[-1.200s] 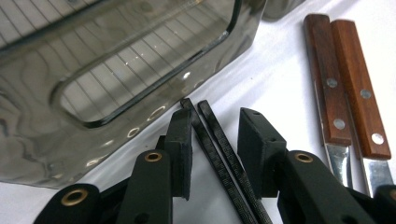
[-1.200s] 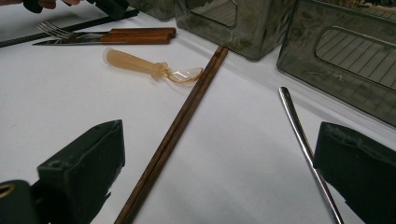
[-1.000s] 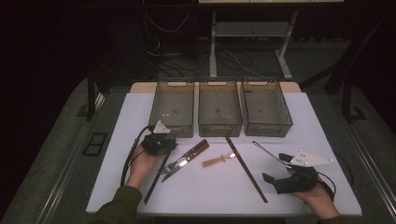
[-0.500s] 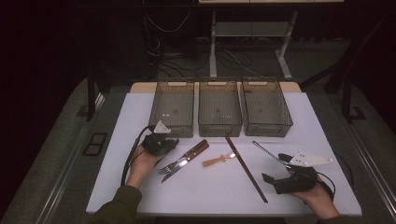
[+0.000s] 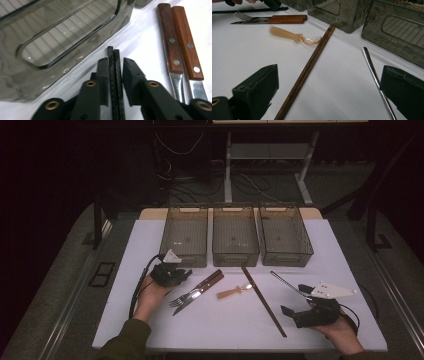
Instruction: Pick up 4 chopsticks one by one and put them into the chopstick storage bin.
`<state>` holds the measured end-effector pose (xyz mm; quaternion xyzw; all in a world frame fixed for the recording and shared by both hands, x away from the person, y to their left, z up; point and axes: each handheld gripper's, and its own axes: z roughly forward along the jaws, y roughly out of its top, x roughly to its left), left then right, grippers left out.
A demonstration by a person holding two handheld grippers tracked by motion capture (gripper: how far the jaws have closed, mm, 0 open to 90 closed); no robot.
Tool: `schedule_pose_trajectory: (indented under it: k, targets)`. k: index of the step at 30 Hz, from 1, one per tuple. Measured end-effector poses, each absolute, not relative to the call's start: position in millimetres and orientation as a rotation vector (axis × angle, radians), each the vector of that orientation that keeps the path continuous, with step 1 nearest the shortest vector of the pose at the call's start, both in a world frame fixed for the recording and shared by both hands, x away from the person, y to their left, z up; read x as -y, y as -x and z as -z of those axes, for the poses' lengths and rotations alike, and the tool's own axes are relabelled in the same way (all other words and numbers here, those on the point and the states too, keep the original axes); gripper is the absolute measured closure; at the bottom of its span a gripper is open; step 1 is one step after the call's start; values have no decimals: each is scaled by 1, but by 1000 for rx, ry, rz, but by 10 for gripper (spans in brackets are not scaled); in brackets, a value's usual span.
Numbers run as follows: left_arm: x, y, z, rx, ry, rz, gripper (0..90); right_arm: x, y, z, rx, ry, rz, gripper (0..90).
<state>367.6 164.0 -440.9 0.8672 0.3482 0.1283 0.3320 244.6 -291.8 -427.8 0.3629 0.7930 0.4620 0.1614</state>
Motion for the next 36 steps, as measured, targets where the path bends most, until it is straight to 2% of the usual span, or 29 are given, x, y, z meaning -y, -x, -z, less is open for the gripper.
schedule_pose_trajectory:
  k: [8,9,10,13,15,19,28,36]
  targets:
    - [-173,-357,427,-890,-2190,-319,588,292,-244,428,-2264,-1034,-1321,25]
    - [-174,-356,425,-887,-2186,-319,534,292,-244,427,-2263,-1032,-1324,25]
    - [-176,-354,423,-881,-2182,-330,534,292,-244,427,-2263,-1032,-1324,25]
    - [-182,-345,418,-878,-2143,-355,440,292,-244,428,-2263,-1032,-1324,25]
    - [-188,-338,414,-872,-2116,-354,432,292,-244,427,-2261,-1037,-1326,25]
    - [-202,-329,407,-884,-2043,-349,359,292,-244,428,-2263,-1043,-1326,25]
    - [-222,-306,409,-863,-2053,-349,318,293,-244,430,-2264,-1078,-1359,25]
    - [-233,-301,418,-866,-2077,-336,334,290,-251,439,-2296,-1102,-1330,25]
